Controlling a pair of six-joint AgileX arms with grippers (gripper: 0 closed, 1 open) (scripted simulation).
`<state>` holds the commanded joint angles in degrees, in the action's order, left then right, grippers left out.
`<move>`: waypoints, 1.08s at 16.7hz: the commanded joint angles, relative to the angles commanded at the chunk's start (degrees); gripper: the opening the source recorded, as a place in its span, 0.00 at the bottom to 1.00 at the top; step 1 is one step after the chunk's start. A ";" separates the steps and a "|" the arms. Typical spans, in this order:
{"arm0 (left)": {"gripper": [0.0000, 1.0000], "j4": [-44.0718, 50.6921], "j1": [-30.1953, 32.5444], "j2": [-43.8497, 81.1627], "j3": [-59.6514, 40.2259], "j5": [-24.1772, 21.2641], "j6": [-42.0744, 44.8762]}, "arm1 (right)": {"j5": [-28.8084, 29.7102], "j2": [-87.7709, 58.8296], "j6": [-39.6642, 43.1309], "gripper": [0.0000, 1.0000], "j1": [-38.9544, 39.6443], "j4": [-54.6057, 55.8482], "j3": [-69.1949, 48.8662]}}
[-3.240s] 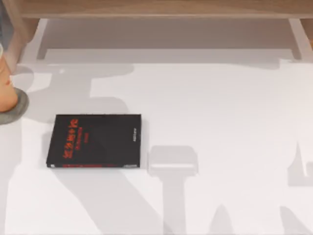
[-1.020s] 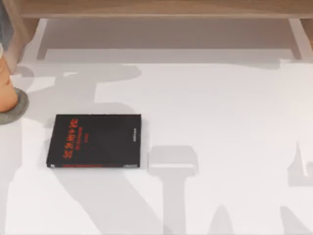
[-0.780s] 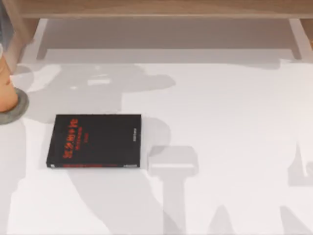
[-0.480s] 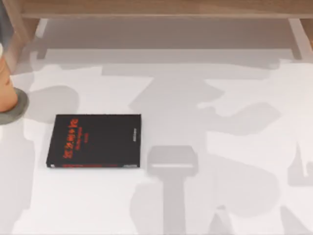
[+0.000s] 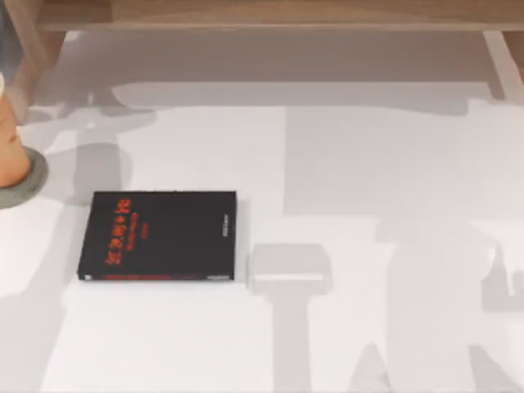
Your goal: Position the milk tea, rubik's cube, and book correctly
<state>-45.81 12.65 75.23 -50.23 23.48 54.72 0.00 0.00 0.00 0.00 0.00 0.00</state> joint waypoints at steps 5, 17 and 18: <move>0.00 2.50 15.46 5.12 16.34 6.66 10.82 | 0.00 0.00 0.00 1.00 0.00 0.00 0.00; 0.00 7.15 28.24 17.79 30.78 9.15 14.34 | 0.00 0.00 0.00 1.00 0.00 0.00 0.00; 0.00 7.04 28.21 17.99 30.76 9.11 14.38 | 0.00 0.00 0.00 1.00 0.00 0.00 0.00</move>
<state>-38.76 40.86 93.21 -19.47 32.59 69.10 0.00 0.00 0.00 0.00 0.00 0.00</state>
